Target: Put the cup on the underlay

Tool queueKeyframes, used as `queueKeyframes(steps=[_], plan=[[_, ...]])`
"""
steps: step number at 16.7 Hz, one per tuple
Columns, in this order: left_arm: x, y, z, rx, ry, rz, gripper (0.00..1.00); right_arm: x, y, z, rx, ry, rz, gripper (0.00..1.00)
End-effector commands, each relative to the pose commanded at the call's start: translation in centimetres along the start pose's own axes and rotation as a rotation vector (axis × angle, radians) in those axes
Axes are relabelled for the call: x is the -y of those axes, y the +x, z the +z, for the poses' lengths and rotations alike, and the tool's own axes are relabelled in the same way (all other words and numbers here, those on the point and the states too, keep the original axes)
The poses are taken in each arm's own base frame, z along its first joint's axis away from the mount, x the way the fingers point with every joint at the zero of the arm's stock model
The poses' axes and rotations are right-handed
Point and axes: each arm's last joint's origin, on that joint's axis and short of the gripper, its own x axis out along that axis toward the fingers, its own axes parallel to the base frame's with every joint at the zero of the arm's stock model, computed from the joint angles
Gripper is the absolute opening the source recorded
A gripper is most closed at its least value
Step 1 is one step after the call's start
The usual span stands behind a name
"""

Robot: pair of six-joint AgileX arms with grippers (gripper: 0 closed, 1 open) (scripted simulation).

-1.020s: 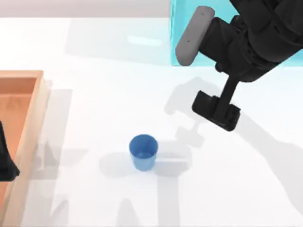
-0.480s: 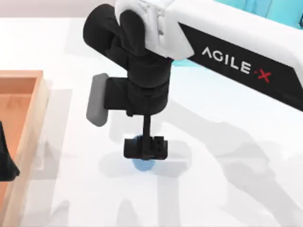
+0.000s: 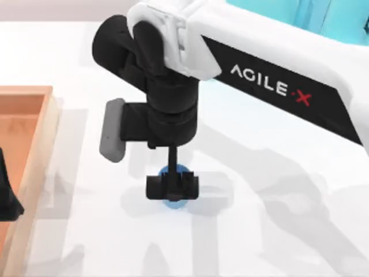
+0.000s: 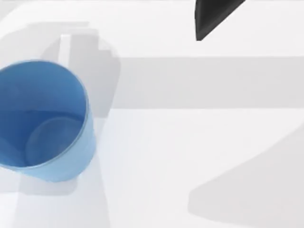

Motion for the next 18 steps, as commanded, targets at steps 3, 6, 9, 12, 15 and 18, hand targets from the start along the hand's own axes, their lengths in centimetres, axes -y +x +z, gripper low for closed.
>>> queueKeyframes(steps=[3, 6, 9, 12, 15, 18], plan=[[0.0, 0.0, 0.0, 0.000, 0.000, 0.000, 1.00, 0.0, 1.9, 0.3, -0.003, -0.006, 0.002, 1.00], [0.0, 0.0, 0.0, 0.000, 0.000, 0.000, 1.00, 0.2, 5.5, 0.4, 0.002, -0.005, -0.002, 1.00], [0.0, 0.0, 0.0, 0.000, 0.000, 0.000, 1.00, 0.0, 8.9, 0.2, 0.002, -0.005, -0.002, 1.00], [0.0, 0.0, 0.0, 0.000, 0.000, 0.000, 1.00, -0.2, 9.9, 0.1, -0.001, -0.005, 0.000, 1.00], [0.0, 0.0, 0.0, 0.000, 0.000, 0.000, 1.00, -0.2, 9.9, 0.1, -0.001, -0.005, 0.000, 1.00], [0.0, 0.0, 0.0, 0.000, 0.000, 0.000, 1.00, -0.2, 9.9, 0.1, -0.001, -0.005, 0.000, 0.77]])
